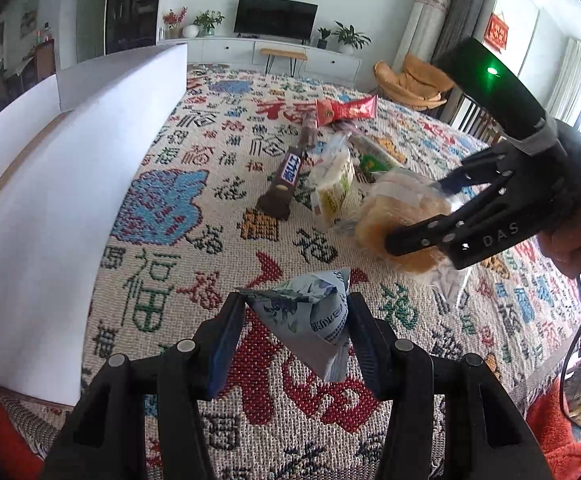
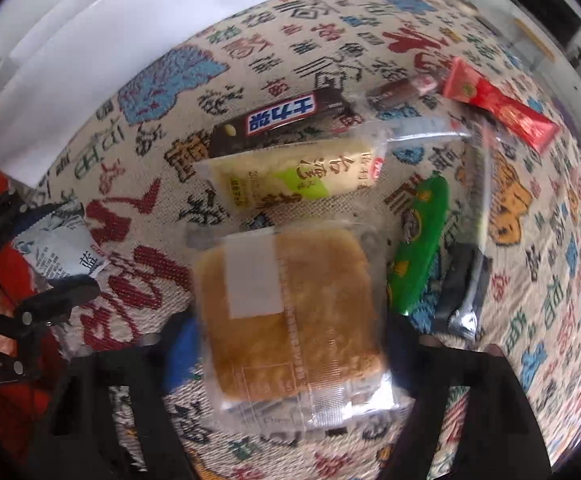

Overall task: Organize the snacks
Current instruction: 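Grasp and lift the foil packet with the left gripper while the right grasps the cake bag, then release the foil packet from the left gripper into the white box while the right drops the cake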

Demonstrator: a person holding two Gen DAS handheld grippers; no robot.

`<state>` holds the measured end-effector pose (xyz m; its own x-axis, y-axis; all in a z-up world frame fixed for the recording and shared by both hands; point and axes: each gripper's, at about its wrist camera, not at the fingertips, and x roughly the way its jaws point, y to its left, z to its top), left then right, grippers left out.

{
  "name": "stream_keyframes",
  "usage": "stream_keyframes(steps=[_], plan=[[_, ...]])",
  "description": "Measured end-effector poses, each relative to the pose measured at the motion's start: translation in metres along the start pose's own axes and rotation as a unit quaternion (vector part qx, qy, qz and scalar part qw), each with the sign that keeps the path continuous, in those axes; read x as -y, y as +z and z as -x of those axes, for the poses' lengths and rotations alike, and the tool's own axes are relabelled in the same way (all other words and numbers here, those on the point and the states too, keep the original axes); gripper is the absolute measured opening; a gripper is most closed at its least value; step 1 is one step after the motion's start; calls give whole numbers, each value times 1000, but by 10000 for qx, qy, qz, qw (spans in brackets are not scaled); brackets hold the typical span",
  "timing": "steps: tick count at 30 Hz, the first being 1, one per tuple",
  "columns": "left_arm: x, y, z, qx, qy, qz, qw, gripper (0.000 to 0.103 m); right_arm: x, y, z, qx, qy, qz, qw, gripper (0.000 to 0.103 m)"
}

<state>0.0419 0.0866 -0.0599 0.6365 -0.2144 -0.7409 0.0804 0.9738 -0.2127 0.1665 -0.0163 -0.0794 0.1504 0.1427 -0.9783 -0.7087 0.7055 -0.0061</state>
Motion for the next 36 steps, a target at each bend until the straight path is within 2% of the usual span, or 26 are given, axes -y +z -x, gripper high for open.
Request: stream_keyframes(steps=[2, 6, 9, 11, 13, 17, 18, 19, 20, 22, 25, 26, 28, 32, 34, 35, 36], plan=[[-2, 5, 8, 68, -50, 80, 9999, 52, 4, -6, 15, 107, -43, -215, 9997, 73], [-6, 22, 47, 468, -237, 264, 9983, 52, 10, -18, 59, 624, 406, -791, 9941, 73], [-23, 43, 85, 840, -226, 450, 9952, 52, 1, -3, 90, 998, 629, -989, 9881, 73], [-43, 59, 111, 1081, 29, 557, 9926, 52, -17, 22, 114, 1395, 974, -976, 9806, 73], [-70, 73, 132, 1245, 464, 665, 9889, 52, -39, 52, 136, 1803, 1403, -923, 9692, 73], [-136, 89, 143, 1150, 1476, 928, 9779, 55, -88, 127, 154, 2400, 2212, -986, 9401, 76], [-154, 90, 139, 1038, 1825, 1007, 9725, 63, -101, 146, 150, 2479, 2413, -1070, 9321, 77], [-168, 90, 135, 915, 2089, 1085, 9676, 70, -111, 164, 143, 2452, 2517, -1179, 9288, 87], [-181, 88, 132, 792, 2298, 1174, 9629, 80, -117, 176, 138, 2377, 2547, -1288, 9285, 90], [-200, 82, 127, 687, 2386, 1304, 9599, 81, -122, 188, 129, 2327, 2723, -1498, 9216, 90], [-204, 74, 121, 677, 2328, 1345, 9608, 81, -109, 175, 127, 2508, 2907, -1727, 9071, 90], [-200, 74, 118, 738, 2305, 1310, 9614, 81, -102, 165, 129, 2570, 2864, -1747, 9063, 90], [-175, 67, 116, 869, 2139, 1177, 9658, 81, -88, 149, 129, 2663, 2502, -1729, 9146, 90], [-116, 78, 103, 810, 1379, 760, 9842, 82, -43, 91, 106, 2581, 1206, -1779, 9419, 90], [-76, 80, 91, 731, 880, 471, 9923, 89, -12, 50, 85, 2434, 371, -1879, 9508, 90], [-57, 78, 82, 647, 673, 320, 9951, 97, 5, 27, 76, 2367, -20, -1943, 9519, 90], [-36, 76, 70, 531, 496, 136, 9973, 100, 19, 8, 71, 2320, -294, -2006, 9514, 90]])
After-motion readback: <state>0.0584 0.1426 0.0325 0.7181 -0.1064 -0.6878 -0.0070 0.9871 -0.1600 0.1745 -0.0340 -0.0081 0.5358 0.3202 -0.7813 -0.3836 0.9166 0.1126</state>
